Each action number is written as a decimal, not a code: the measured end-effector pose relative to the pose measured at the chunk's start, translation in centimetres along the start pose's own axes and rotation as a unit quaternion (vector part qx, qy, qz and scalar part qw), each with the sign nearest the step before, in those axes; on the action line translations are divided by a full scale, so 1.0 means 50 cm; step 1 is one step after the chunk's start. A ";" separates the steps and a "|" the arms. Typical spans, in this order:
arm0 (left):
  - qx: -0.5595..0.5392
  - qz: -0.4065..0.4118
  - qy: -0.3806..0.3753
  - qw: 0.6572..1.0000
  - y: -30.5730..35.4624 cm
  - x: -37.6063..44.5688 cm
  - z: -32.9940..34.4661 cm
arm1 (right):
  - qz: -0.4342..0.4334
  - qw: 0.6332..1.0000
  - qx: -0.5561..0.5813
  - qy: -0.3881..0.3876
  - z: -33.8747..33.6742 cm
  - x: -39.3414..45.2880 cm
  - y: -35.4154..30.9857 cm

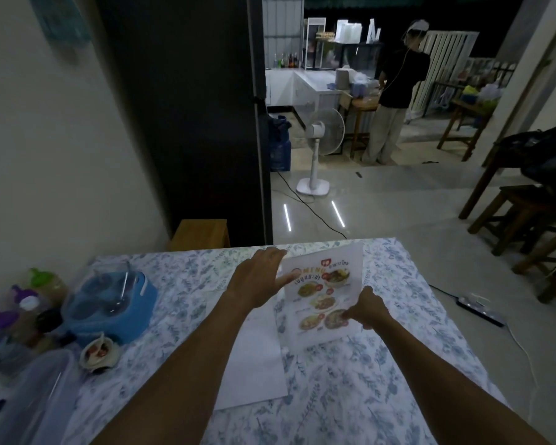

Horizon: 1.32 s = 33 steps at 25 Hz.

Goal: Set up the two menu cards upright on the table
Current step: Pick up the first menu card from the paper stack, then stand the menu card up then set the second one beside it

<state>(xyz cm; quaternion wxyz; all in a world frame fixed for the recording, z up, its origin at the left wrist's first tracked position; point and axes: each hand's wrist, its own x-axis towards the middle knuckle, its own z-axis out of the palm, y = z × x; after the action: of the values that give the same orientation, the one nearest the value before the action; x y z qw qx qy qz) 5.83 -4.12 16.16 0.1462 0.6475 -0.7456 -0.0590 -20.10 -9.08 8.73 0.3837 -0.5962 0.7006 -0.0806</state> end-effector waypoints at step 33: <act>-0.246 -0.443 -0.037 0.862 -0.305 -0.371 0.217 | -0.023 0.998 -0.055 -0.021 0.401 -0.104 -0.108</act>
<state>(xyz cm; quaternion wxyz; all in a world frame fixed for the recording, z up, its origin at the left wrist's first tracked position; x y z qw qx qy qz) 19.30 10.65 -0.99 0.2313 0.8498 -0.3465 -0.3228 -3.21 0.99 0.21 0.3632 -0.6341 0.6815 -0.0381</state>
